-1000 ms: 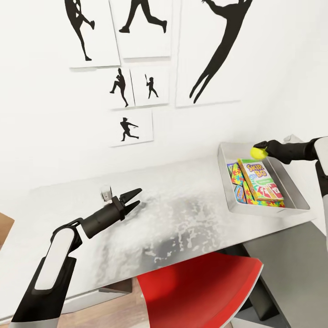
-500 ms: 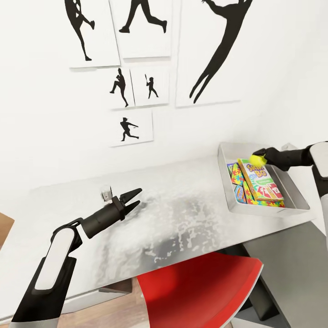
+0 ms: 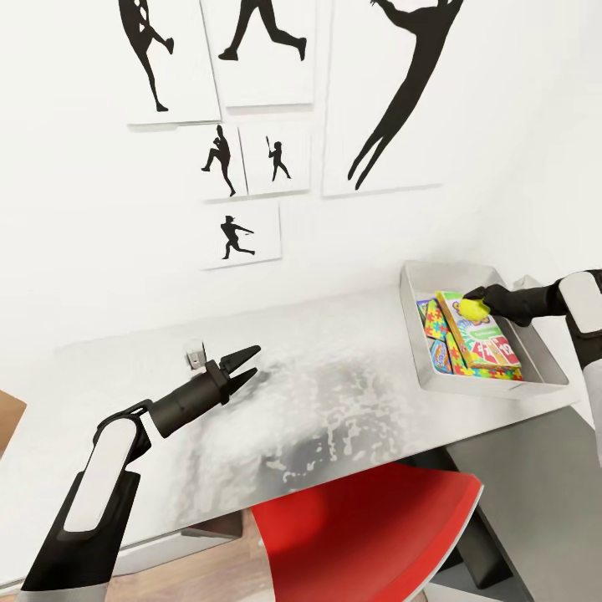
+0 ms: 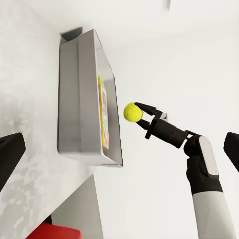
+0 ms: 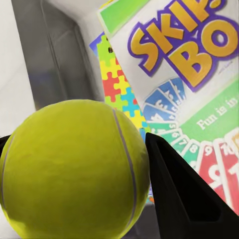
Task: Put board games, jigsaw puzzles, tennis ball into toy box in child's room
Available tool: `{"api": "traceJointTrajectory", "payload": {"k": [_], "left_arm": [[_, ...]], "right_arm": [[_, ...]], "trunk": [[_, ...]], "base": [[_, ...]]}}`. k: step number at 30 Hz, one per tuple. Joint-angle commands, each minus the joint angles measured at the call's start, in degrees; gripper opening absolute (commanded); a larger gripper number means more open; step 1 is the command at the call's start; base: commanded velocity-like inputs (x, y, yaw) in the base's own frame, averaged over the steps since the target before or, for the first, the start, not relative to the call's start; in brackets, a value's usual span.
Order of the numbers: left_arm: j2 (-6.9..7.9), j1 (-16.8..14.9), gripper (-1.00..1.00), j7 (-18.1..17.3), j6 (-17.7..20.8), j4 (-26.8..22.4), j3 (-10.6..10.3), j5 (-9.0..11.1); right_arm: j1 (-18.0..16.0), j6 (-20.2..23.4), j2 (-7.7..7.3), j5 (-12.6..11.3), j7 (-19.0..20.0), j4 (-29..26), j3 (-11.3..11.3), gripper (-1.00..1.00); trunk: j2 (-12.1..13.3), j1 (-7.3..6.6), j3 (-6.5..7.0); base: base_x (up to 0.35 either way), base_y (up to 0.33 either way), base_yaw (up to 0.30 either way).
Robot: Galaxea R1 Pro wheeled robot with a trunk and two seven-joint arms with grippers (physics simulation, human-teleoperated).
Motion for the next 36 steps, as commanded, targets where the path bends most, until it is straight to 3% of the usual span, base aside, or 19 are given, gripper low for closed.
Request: {"api": "traceJointTrajectory", "payload": {"k": [1, 6, 11, 12, 15, 19, 21, 22, 25, 28, 36], "left_arm": [[-0.01, -0.06, 1.0, -0.37, 0.25, 0.0, 0.07, -0.32], [-0.04, -0.92, 1.0, -0.28, 0.29, 0.01, 0.1, -0.26], [-0.08, -8.74, 1.0, 2.43, 1.29, 0.56, -0.09, 0.88], [-0.08, -8.74, 1.0, 2.43, 1.29, 0.56, -0.09, 0.88], [-0.08, -14.22, 1.0, 7.25, 2.6, 1.54, -0.6, 4.39], [-0.05, -20.81, 1.0, 16.78, 3.35, 3.79, -2.77, 11.47], [-0.12, -23.14, 1.0, 21.5, 3.45, 4.49, -4.08, 14.89], [-0.12, -23.14, 1.0, 21.5, 3.45, 4.49, -4.08, 14.89], [-0.74, -25.54, 1.0, 27.04, 3.33, 5.09, -5.85, 18.7], [-1.66, -27.05, 1.0, 30.38, 3.24, 5.4, -6.86, 20.62], [-2.56, -28.54, 1.0, 33.02, 3.17, 5.64, -7.71, 21.94]], "right_arm": [[0.11, 0.12, 0.19, -0.66, -0.59, 0.02, 0.0, -1.0], [0.6, 0.09, 1.13, -0.37, -0.42, 0.1, 1.69, -1.0], [0.87, -0.2, 1.74, -0.28, -0.19, 0.2, 5.24, -1.0], [0.87, -0.2, 1.74, -0.28, -0.19, 0.2, 5.24, -1.0], [0.93, -0.3, 1.9, -0.27, -0.11, 0.24, 6.31, -1.0], [0.95, -0.37, 2.0, -0.26, -0.03, 0.27, 6.98, -1.0], [0.94, -0.35, 2.03, -0.26, -0.01, 0.27, 7.16, -1.0], [0.94, -0.35, 2.03, -0.26, -0.01, 0.27, 7.16, -1.0], [0.97, -0.34, 2.07, -0.3, 0.01, 0.25, 7.31, -1.0], [0.98, -0.35, 2.2, -0.35, 0.02, 0.27, 7.36, -1.0], [0.99, -0.4, 2.37, -0.29, 0.02, 0.28, 7.26, -1.0]], "trunk": [[-0.1, 0.03, -0.09], [-0.1, 0.03, -0.15], [-0.1, 0.03, -0.32], [-0.1, 0.03, -0.36], [-0.1, 0.03, -0.52], [-0.1, 0.03, -0.75], [-0.1, 0.03, -0.88], [-0.1, 0.03, -0.95], [-0.1, 0.03, -1.15], [-0.1, 0.03, -1.35], [-0.1, 0.03, -1.93]], "base": [[0.0, 0.0, 0.0], [0.0, 0.0, 0.0], [0.0, 0.0, 0.0], [0.0, 0.0, 0.0], [0.0, 0.0, 0.0], [0.0, 0.0, 0.0], [0.0, 0.0, 0.0], [0.0, 0.0, 0.0], [0.0, 0.0, 0.0], [0.0, 0.0, 0.0], [0.0, 0.0, 0.0]]}}
